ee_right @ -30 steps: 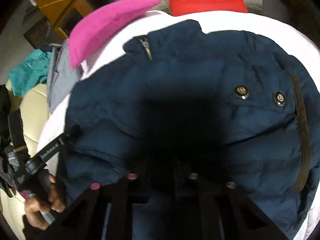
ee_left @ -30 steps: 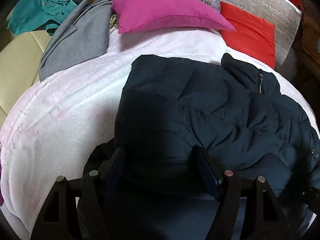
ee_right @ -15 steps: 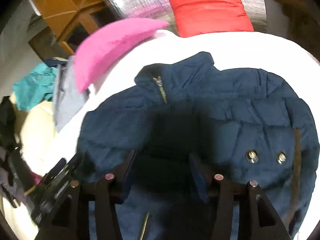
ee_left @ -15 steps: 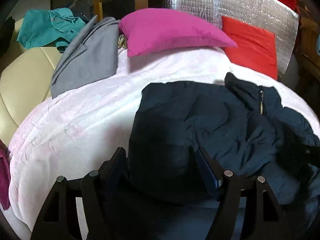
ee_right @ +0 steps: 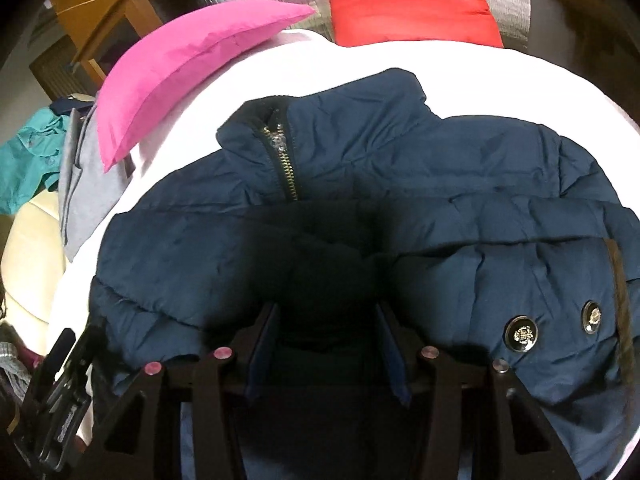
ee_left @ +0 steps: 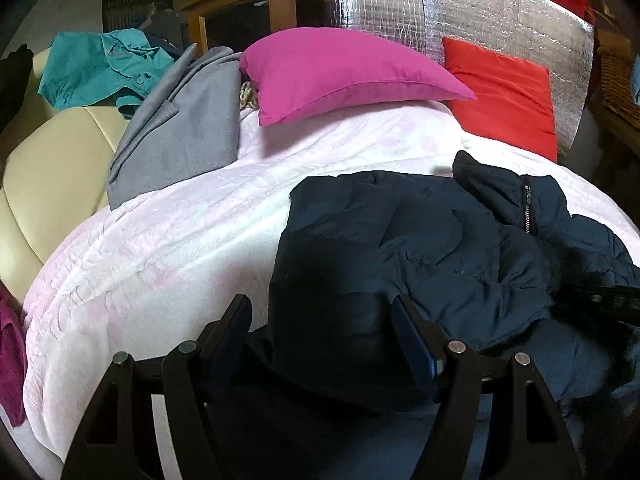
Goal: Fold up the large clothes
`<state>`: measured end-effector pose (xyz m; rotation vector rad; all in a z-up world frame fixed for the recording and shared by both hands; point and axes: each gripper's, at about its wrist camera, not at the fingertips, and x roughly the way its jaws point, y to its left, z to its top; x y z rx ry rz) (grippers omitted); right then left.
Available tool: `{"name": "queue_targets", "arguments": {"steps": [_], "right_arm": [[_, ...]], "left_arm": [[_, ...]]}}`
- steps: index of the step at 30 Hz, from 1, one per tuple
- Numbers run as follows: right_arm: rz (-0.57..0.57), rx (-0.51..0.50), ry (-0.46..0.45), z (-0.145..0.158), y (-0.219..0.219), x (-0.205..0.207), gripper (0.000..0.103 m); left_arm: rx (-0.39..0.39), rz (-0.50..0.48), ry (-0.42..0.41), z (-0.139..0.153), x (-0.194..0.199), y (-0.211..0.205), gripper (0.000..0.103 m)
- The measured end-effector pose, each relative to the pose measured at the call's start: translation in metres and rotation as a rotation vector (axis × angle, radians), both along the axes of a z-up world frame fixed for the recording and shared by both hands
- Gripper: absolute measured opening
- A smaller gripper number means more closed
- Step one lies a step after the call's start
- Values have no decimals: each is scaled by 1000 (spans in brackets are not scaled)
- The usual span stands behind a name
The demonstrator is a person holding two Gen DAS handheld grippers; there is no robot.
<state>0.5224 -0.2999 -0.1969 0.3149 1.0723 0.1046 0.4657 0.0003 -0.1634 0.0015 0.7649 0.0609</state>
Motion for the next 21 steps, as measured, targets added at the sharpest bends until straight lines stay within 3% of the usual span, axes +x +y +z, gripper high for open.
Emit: {"name": "queue_targets", "arguments": {"steps": [6,10,15,21], "right_arm": [[-26,-6,-140,42,-33,-57,51],[-81,-7,-147,49,-68,-93,51],[-175,60,-106,36,-119,-134,51],[-207,143,-19,-2,-139,-131,48]], "left_arm": [[-6,12,3,0,-1,2,73],[-3,20,18,-3,-1,3,73],[-7,31,77,-13,5,5,73],[-24,35,130,-24,9,7,78]]}}
